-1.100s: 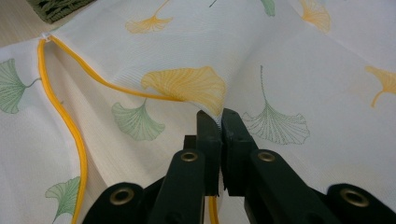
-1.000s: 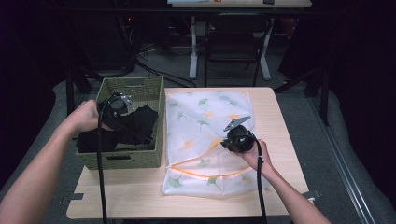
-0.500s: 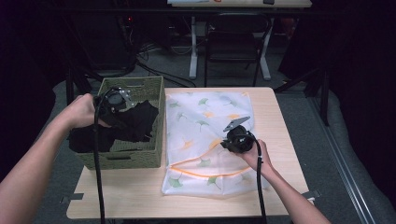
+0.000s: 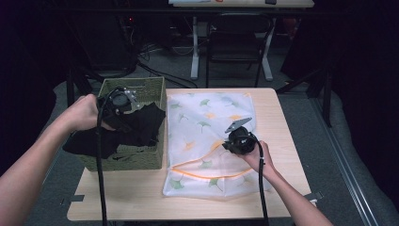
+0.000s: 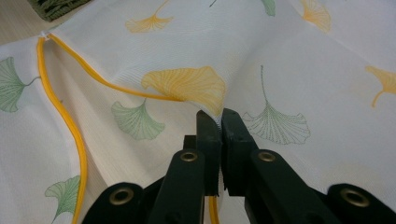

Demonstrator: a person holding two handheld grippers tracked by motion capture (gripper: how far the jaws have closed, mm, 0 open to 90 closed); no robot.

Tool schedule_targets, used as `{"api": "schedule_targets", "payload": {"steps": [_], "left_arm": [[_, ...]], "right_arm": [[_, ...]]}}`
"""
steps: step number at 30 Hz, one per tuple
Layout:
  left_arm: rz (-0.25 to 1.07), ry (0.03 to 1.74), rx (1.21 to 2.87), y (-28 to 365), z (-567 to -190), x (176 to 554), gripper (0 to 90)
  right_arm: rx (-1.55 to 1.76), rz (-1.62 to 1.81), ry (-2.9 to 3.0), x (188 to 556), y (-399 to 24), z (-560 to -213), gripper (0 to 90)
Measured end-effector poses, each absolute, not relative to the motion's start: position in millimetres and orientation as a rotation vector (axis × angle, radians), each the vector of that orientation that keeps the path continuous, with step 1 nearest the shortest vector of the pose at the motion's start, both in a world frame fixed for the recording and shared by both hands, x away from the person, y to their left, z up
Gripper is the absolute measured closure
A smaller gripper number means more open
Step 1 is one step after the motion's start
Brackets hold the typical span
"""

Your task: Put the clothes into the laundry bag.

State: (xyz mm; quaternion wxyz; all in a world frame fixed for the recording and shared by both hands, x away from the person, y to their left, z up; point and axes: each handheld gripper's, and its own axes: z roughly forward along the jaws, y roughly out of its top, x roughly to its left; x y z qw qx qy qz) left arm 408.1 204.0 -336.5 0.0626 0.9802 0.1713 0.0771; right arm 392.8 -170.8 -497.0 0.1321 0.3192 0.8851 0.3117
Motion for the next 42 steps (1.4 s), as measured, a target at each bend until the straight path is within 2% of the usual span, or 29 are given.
{"api": "schedule_targets", "payload": {"steps": [13, 42], "left_arm": [[0.124, 0.466, 2.96, 166.6, -337.0, 392.3, 65.8], [-0.041, 0.364, 2.924, 88.9, -380.7, 363.1, 65.6]], "right_arm": [[0.923, 0.905, 2.569, 392.9, -170.9, -497.4, 87.2], [0.926, 0.902, 2.56, 391.1, -167.8, -498.0, 87.5]]}}
